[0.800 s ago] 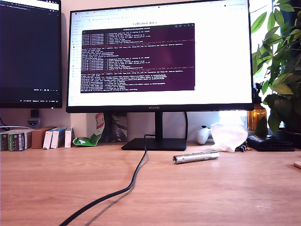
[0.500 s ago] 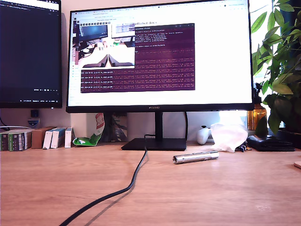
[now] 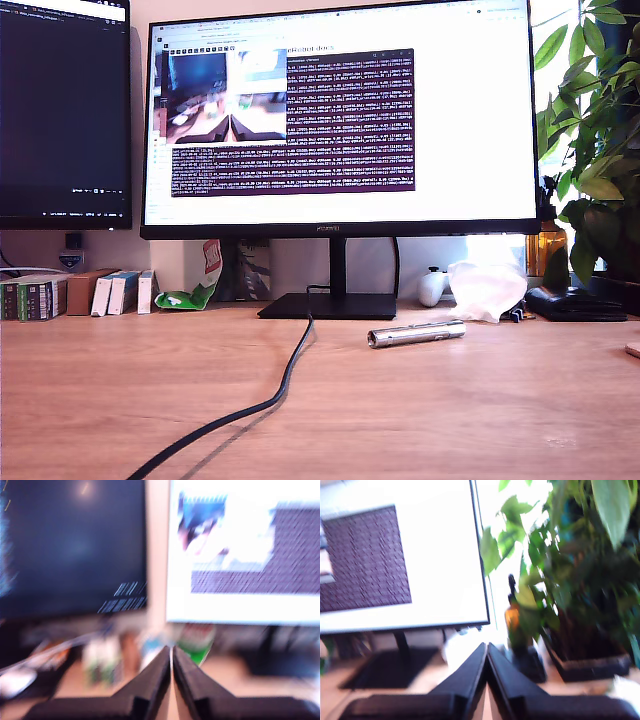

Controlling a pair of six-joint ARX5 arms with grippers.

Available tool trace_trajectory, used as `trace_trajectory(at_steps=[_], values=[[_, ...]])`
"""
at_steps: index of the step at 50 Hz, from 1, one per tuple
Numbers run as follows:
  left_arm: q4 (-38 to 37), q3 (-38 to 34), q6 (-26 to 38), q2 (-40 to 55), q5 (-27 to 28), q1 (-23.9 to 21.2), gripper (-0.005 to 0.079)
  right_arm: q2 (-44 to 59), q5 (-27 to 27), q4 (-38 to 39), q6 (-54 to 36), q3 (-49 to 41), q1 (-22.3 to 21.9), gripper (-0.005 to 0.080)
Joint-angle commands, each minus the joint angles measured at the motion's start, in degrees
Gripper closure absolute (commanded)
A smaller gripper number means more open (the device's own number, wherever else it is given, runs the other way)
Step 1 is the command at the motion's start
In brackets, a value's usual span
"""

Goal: Pick the metallic laser pointer with your right arm, pass it to your left arm, then place it down to the left side of the table

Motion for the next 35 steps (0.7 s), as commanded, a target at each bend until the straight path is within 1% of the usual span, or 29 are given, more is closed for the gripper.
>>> trace_trajectory(at_steps=[1,4,11,16,19,23,26,28,29,31,35], values=[[3.0,-1.0,-1.3,-0.2,1.9,-0.2,0.0762,-0.2,-0.8,0.7,0.6,3.7,0.2,0.0765],[3.4,-0.3,-1.7,-0.2,3.7,-0.2,0.0762,0.3,-1.6,-0.7,0.6,6.1,0.2,0.0765],[3.2,2.1,-1.7,-0.2,7.8,-0.2,0.0762,4.1,-4.8,-7.5,-0.2,12.9,0.2,0.0765],[0.5,4.6,-1.6,0.3,9.7,-0.2,0.0762,9.3,-8.5,-11.8,-3.0,17.4,0.2,0.0765],[-2.0,6.5,0.0,1.3,11.2,-0.2,0.0762,13.2,-10.7,-13.8,-4.2,20.0,0.2,0.0765],[-5.3,9.2,1.0,3.5,13.6,-0.2,0.0762,19.1,-12.7,-15.9,-8.3,23.4,0.2,0.0764],[-7.6,11.4,3.9,5.8,15.2,-0.2,0.0762,23.7,-14.1,-16.8,-10.3,25.6,0.2,0.0765],[-9.0,13.0,4.6,7.5,16.1,-0.2,0.0762,26.8,-15.1,-17.6,-11.3,27.2,0.2,0.0765],[-9.8,13.9,6.3,8.5,16.5,-0.2,0.0762,28.5,-15.6,-18.0,-12.2,28.0,0.3,0.0764],[-11.3,15.6,7.8,10.5,17.0,-0.2,0.0762,31.6,-16.3,-18.6,-13.4,29.7,0.3,0.0764],[-14.7,19.2,10.9,14.7,17.2,-0.2,0.0762,37.2,-16.2,-19.4,-15.8,33.3,0.3,0.0757]])
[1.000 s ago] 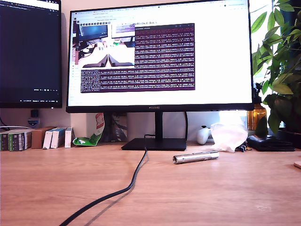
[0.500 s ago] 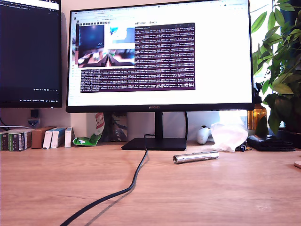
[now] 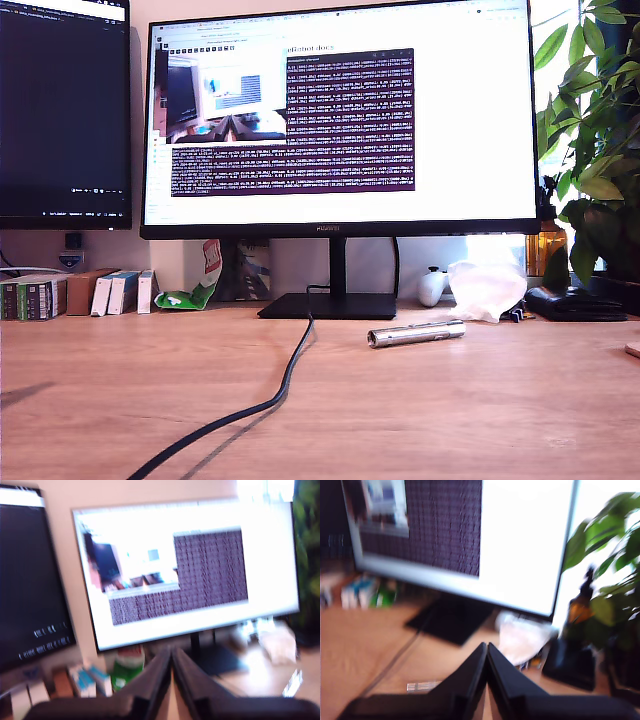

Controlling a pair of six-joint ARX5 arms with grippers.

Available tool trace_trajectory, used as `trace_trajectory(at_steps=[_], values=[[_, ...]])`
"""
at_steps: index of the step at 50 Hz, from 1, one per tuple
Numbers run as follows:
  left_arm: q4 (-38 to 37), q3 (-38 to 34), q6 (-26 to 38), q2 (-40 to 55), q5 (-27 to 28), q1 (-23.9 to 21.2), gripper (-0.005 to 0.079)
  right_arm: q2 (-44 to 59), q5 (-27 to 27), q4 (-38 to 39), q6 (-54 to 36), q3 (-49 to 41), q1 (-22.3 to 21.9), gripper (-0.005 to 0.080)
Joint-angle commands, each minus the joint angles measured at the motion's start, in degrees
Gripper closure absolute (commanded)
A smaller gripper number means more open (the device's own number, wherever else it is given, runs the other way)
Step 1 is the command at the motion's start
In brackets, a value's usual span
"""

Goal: Pick the metallic laser pointer with your right arm, pass it to your left arm, then place it down to the left side of the table

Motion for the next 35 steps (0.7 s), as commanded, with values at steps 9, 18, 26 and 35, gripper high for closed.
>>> trace_trajectory(at_steps=[9,18,26,35], values=[[-9.0,8.8,12.3,12.4,0.2,-0.2,0.0762,11.0,-2.8,3.9,-6.1,10.5,0.3,0.0748],[-10.7,12.4,15.1,20.7,1.3,-0.2,0.0762,20.7,-7.9,-2.2,-13.2,21.3,0.3,0.0765],[-11.0,14.0,16.0,25.5,2.9,-0.2,0.0762,30.5,-11.4,-9.2,-22.8,30.8,2.0,0.0765],[-11.0,14.2,16.6,26.2,3.4,-0.5,0.0762,40.6,-11.4,-14.9,-32.3,40.1,4.3,0.0764]])
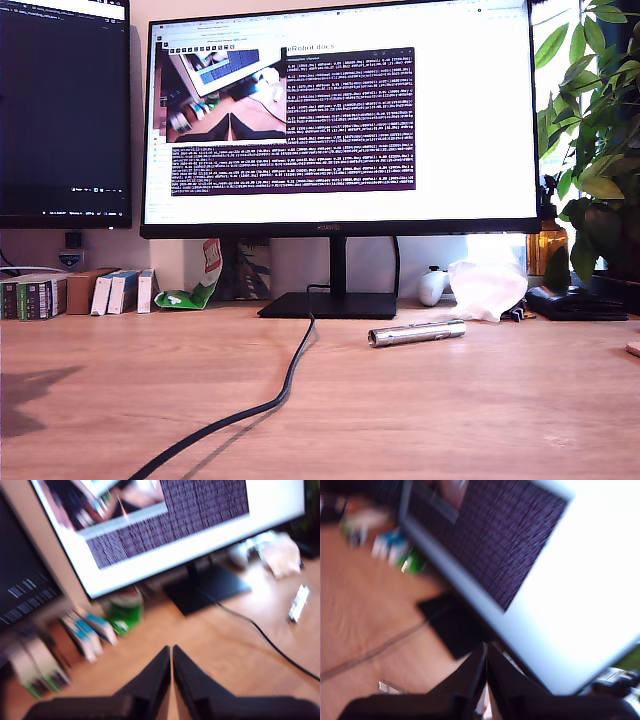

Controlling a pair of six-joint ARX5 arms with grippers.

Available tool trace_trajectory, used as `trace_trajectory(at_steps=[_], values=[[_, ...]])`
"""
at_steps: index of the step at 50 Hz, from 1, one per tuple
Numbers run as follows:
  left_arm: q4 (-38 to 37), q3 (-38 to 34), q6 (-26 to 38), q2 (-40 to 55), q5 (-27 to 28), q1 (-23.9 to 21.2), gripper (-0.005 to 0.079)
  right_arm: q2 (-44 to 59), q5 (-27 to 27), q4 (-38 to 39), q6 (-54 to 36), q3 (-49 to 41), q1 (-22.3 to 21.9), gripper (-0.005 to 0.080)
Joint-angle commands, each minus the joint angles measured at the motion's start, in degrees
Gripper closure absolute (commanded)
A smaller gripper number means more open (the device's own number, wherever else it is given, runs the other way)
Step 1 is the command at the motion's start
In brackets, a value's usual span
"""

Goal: Pick the metallic laser pointer with your right arm, pass it to your left arm, then place it down to the left side of the table

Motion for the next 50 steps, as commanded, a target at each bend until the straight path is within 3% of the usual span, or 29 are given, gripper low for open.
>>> trace_trajectory(at_steps=[1,9,21,50], values=[[0.5,1.2,0.3,-0.4,0.2,-0.3,0.0762,2.8,-0.4,-1.3,-3.6,3.3,1.3,0.0764],[0.5,1.2,0.3,-0.4,0.3,-0.3,0.0762,10.4,-0.4,-5.0,-13.9,8.7,3.9,0.0764],[0.4,1.2,0.3,-0.4,0.3,-0.3,0.0762,17.1,0.5,-6.5,-26.6,9.7,8.5,0.0764],[0.2,1.2,0.3,-0.4,0.3,-0.3,0.0762,30.5,19.3,-11.6,-47.1,9.7,16.3,0.0764]])
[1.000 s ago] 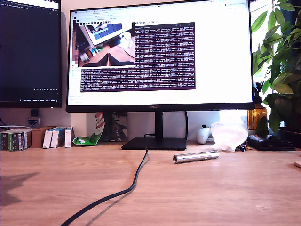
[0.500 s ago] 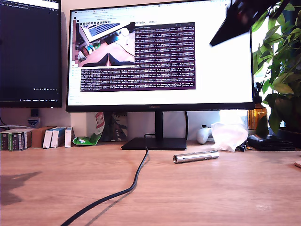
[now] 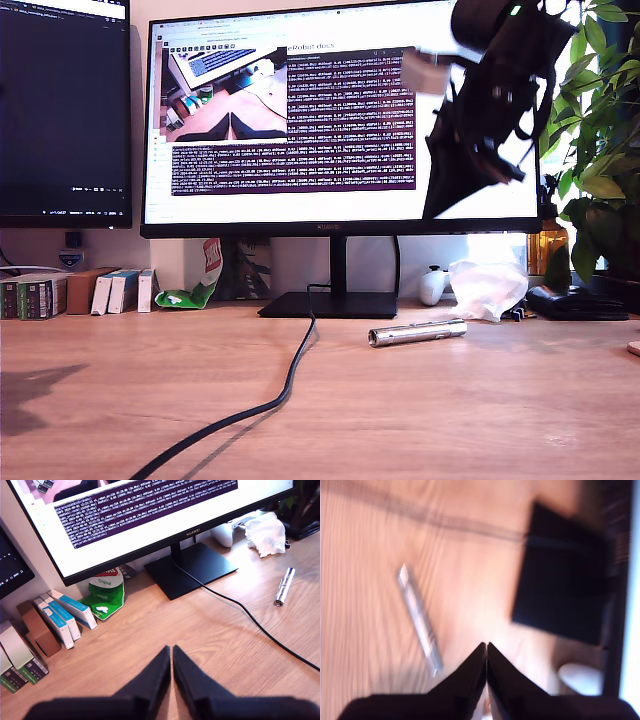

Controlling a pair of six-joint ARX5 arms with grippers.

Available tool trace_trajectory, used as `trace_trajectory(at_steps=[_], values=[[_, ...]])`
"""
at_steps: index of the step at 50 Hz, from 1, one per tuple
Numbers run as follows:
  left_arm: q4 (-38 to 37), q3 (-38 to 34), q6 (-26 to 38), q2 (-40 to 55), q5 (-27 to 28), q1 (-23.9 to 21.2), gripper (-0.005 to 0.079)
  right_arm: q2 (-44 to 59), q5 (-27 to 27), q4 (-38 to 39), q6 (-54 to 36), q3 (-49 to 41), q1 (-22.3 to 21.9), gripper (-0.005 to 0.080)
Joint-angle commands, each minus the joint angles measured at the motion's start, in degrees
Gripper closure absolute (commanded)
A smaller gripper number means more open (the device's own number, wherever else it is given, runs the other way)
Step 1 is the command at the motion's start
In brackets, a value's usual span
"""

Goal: Pick the metallic laser pointer with your right arm, pass it to your left arm, then place it down to the left side of the table

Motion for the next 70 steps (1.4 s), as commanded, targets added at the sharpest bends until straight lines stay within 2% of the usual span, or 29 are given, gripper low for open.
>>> trace_trajectory(at_steps=[1,21,23,25,29,32,56,70], values=[[0.2,0.6,0.3,-0.4,0.3,-0.3,0.0762,1.7,0.6,-1.2,-1.5,-0.1,0.8,0.0764],[0.0,0.6,0.3,-0.4,0.3,-0.3,0.0762,4.9,-1.3,-2.6,-3.0,-0.1,1.5,0.0756],[0.0,0.6,0.3,-0.4,0.2,-0.3,0.0762,5.5,-2.0,-2.5,-3.0,-0.1,1.7,0.0724],[0.0,0.6,0.3,-0.4,0.2,-0.3,0.0762,6.2,-2.7,-2.4,-3.0,-0.1,1.7,0.0658],[-0.1,0.6,0.3,-0.4,0.2,-0.3,0.0762,7.6,-2.8,-1.8,-3.0,-0.1,2.1,0.044],[-0.2,0.6,0.3,-0.4,0.2,-0.3,0.0762,8.4,-3.7,-0.8,-2.8,-0.1,2.0,0.0359],[-1.2,0.6,0.3,-0.4,0.2,-0.3,0.0762,11.6,-7.6,1.4,-2.8,-0.1,1.2,0.0359],[-1.2,0.6,0.3,-0.4,0.0,-0.3,0.0762,13.8,-7.7,2.3,-2.8,0.0,0.8,0.0359]])
